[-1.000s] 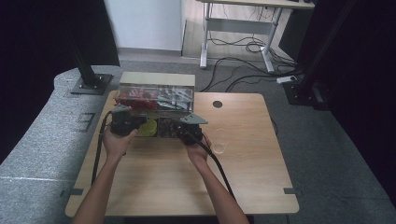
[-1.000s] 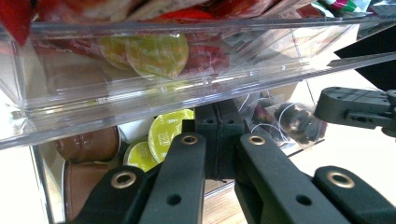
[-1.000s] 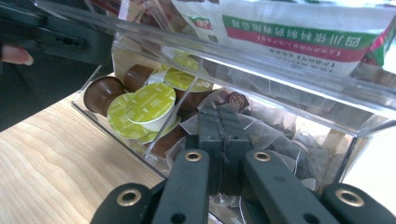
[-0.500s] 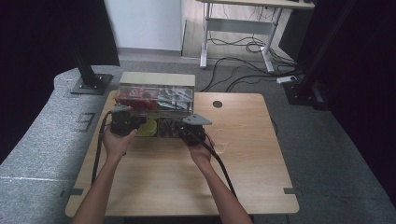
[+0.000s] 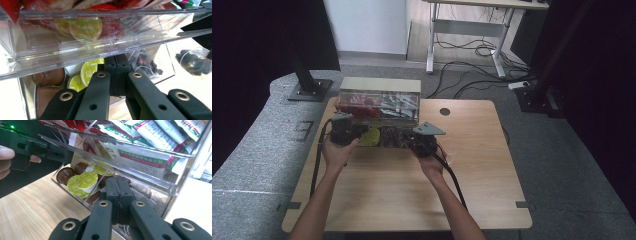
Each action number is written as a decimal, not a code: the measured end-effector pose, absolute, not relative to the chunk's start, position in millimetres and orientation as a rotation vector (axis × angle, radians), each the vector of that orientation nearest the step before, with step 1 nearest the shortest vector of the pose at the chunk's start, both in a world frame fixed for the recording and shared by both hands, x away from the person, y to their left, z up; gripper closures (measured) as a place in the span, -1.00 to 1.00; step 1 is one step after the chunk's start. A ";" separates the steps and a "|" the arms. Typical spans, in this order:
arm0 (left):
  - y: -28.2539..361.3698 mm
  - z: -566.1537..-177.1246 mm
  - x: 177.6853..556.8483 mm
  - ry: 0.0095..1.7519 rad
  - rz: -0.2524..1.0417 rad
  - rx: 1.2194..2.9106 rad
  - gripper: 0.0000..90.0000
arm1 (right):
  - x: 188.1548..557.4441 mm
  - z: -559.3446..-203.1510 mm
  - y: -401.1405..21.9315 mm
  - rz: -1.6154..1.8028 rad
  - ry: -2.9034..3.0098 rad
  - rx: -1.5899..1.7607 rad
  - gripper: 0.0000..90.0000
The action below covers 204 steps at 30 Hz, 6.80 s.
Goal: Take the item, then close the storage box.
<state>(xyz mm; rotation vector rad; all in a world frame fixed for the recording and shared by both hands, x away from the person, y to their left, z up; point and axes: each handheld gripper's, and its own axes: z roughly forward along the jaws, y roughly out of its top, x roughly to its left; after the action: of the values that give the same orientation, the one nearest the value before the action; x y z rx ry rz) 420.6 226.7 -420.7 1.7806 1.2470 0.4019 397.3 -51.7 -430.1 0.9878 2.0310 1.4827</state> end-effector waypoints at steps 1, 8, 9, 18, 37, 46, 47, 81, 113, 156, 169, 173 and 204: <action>226.7 -420.8 420.7 1.247 0.401 1.781 1.00 | 397.3 -430.1 -51.7 1.483 2.031 0.988 0.98; 226.3 -420.9 420.5 1.249 0.401 1.784 1.00 | 394.2 -426.3 -57.8 1.498 2.021 0.987 0.98; 226.3 -420.8 420.5 1.249 0.401 1.784 1.00 | 394.2 -426.3 -57.8 1.498 2.021 0.987 0.98; 226.4 -420.6 420.4 1.249 0.404 1.785 1.00 | 392.0 -423.5 -62.9 1.497 2.014 0.982 0.98; 227.7 -419.6 420.1 1.250 0.414 1.790 1.00 | 383.9 -412.6 -84.9 1.487 1.974 0.972 0.98; 227.3 -419.6 419.7 1.250 0.417 1.795 1.00 | 382.4 -414.8 -101.4 1.476 1.955 1.003 0.98; 227.3 -419.6 419.7 1.250 0.418 1.795 1.00 | 382.1 -414.8 -103.6 1.474 1.952 1.004 0.98; 224.2 -421.6 420.1 1.257 0.411 1.804 1.00 | 381.1 -423.9 -171.9 1.418 1.862 1.127 0.98; 225.4 -425.8 420.6 1.270 0.409 1.804 1.00 | 386.3 -447.3 -186.4 1.358 1.889 1.179 0.77; 220.9 -442.8 405.4 1.255 0.396 1.833 1.00 | 345.5 -476.1 -203.0 1.408 1.928 1.171 0.55; 226.2 -454.1 399.9 1.267 0.387 1.836 1.00 | 340.9 -486.1 -208.6 1.393 1.941 1.194 0.55; 227.3 -456.2 397.3 1.269 0.385 1.834 1.00 | 340.5 -488.7 -208.2 1.389 1.947 1.194 0.54; 231.0 -483.2 391.9 1.293 0.322 1.851 1.00 | 336.6 -494.4 -208.9 1.416 1.970 1.212 0.55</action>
<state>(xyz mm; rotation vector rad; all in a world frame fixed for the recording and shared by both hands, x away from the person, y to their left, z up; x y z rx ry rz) 391.9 231.0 -483.2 1.8507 1.2931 0.3218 336.6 -208.9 -494.4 1.2117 1.9704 1.4157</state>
